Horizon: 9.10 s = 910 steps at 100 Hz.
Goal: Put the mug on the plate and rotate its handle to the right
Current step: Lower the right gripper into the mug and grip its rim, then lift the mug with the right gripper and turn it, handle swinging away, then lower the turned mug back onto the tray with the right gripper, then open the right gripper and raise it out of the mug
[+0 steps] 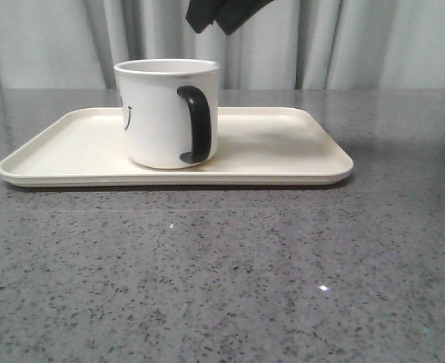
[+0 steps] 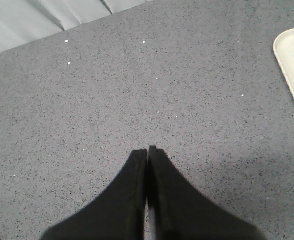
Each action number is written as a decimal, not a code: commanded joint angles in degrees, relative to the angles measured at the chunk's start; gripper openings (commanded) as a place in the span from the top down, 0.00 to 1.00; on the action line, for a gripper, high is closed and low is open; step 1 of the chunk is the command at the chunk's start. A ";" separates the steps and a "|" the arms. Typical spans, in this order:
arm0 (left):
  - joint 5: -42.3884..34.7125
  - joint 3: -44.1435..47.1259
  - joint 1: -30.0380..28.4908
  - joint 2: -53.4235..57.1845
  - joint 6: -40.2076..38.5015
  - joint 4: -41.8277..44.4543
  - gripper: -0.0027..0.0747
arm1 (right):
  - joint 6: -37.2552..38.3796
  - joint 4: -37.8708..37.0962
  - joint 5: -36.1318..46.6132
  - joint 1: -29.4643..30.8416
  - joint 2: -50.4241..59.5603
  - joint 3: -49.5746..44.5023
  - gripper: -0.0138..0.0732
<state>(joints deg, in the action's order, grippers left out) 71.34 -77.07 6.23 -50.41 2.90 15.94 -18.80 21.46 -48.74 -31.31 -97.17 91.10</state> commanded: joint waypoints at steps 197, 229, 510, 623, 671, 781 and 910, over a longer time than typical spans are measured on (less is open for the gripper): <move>-2.59 -1.25 -0.07 0.27 -0.78 0.61 0.99 | -9.20 -2.25 -8.44 0.21 -4.19 23.04 0.97; -2.21 -1.25 -0.07 0.27 -0.78 0.61 0.99 | -25.88 -4.97 -14.01 0.21 -4.29 33.07 0.97; -1.87 -1.25 -0.07 0.27 -0.78 -1.95 0.99 | -41.38 3.74 -27.76 -0.25 -21.24 32.96 0.77; -0.78 -1.25 -0.07 0.27 -0.78 -2.04 0.99 | -41.37 5.64 -27.37 -0.25 -18.96 33.13 0.70; -0.43 -1.25 -0.07 0.27 -0.78 -2.04 0.99 | -41.31 7.14 -27.37 -0.57 -18.89 33.13 0.70; -2.19 -1.25 -0.07 0.27 -0.78 -2.04 0.99 | -26.09 7.17 -20.25 6.05 -7.16 44.72 0.70; -6.11 -0.94 -0.07 0.16 -0.87 -2.99 0.99 | -17.64 17.45 11.91 48.81 49.75 -16.21 0.89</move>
<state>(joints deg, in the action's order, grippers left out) 69.80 -76.96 6.23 -50.41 2.90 13.22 -36.39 37.34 -43.37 17.24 -51.41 79.60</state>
